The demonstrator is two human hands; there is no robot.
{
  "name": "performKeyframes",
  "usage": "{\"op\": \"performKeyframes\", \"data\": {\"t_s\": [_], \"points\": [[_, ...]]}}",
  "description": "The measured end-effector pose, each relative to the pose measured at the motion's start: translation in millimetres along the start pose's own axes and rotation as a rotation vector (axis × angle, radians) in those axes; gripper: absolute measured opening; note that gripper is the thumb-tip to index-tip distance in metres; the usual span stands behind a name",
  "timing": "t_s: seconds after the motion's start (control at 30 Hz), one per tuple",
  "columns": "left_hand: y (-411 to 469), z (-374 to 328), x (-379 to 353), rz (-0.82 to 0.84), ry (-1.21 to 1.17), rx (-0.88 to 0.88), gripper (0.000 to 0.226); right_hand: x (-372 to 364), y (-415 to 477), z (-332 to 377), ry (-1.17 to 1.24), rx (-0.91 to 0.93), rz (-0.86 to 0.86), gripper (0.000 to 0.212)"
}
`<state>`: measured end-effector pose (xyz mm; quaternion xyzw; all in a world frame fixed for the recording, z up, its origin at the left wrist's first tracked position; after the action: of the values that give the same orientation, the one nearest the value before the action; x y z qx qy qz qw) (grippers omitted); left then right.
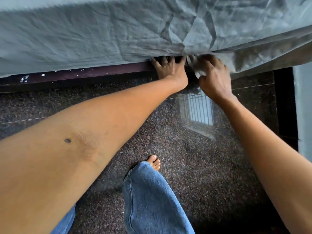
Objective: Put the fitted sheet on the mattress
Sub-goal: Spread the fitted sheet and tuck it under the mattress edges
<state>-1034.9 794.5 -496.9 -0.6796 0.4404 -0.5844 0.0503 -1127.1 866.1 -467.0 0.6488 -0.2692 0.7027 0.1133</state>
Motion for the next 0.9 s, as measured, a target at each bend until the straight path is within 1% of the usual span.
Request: {"op": "performKeyframes", "data": {"t_s": [0.07,0.1,0.17,0.23,0.27,0.3,0.37,0.4,0.47,0.5,0.63,0.7,0.73,0.77,0.83,0.87,0.9], "points": [[0.2,-10.3,-1.9,0.025,0.098,0.017,0.079,-11.3,9.9,3.1,-0.008,-0.037,0.06,0.059],[-0.3,-16.8,-0.3,0.01,0.129,0.008,0.075,-15.0,14.9,1.9,-0.027,-0.077,0.076,0.059],[-4.3,-33.3,5.3,-0.085,0.164,-0.071,0.059,-20.6,21.8,-0.5,-0.083,-0.14,0.118,0.052],[-8.8,-50.1,12.5,-0.228,0.133,-0.217,0.045,-28.5,24.4,-4.3,-0.147,-0.193,0.193,0.05],[-9.8,-56.2,15.3,-0.275,0.09,-0.294,0.044,-31.3,25.4,-7.0,-0.174,-0.216,0.223,0.052],[-8.5,-60.9,15.7,-0.283,0.041,-0.369,0.048,-33.3,28.6,-10.9,-0.194,-0.232,0.243,0.053],[-3.0,-66.7,10.7,-0.209,0.007,-0.48,0.061,-35.0,41.1,-20.4,-0.219,-0.237,0.289,0.056],[0.6,-67.0,7.1,-0.168,0.014,-0.496,0.067,-34.7,47.8,-25.6,-0.235,-0.218,0.33,0.06],[10.8,-62.7,4.4,-0.133,0.018,-0.463,0.073,-34.8,59.4,-32.5,-0.262,-0.164,0.4,0.069],[15.8,-60.5,4.5,-0.122,0.01,-0.44,0.074,-35.1,62.3,-33.4,-0.27,-0.138,0.406,0.072],[25.9,-59.9,1.6,-0.088,0.038,-0.37,0.075,-35.8,63.1,-32.1,-0.215,-0.063,0.322,0.078],[31.0,-62.1,-2.1,-0.091,0.034,-0.314,0.073,-30.2,59.4,-31.9,-0.123,-0.01,0.334,0.075],[34.1,-63.0,-4.2,-0.089,0.012,-0.27,0.07,-23.1,55.6,-31.1,-0.068,0.023,0.318,0.07],[37.1,-63.3,-5.9,-0.082,-0.017,-0.217,0.065,-13.2,50.0,-30.8,-0.035,0.052,0.251,0.062],[38.8,-66.1,-8.2,-0.066,-0.042,-0.131,0.058,11.0,30.1,-38.3,-0.033,0.035,0.022,0.046],[38.1,-67.3,-8.4,-0.066,-0.035,-0.108,0.059,17.1,20.5,-45.8,-0.023,-0.02,-0.044,0.04],[36.9,-70.0,-8.7,-0.061,-0.019,-0.095,0.063,15.3,14.4,-56.7,0.002,-0.083,-0.054,0.039]]}}
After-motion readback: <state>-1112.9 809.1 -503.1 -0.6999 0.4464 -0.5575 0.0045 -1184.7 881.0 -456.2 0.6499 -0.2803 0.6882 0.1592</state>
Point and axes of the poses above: each hand's wrist, its own y-axis towards the middle knuckle, its own x-axis out of the back of the hand, z = x × y, the point moved 9 cm from there along y, towards the middle knuckle, and after that the axes turned 11 degrees about -y, right-handed, at the moved point
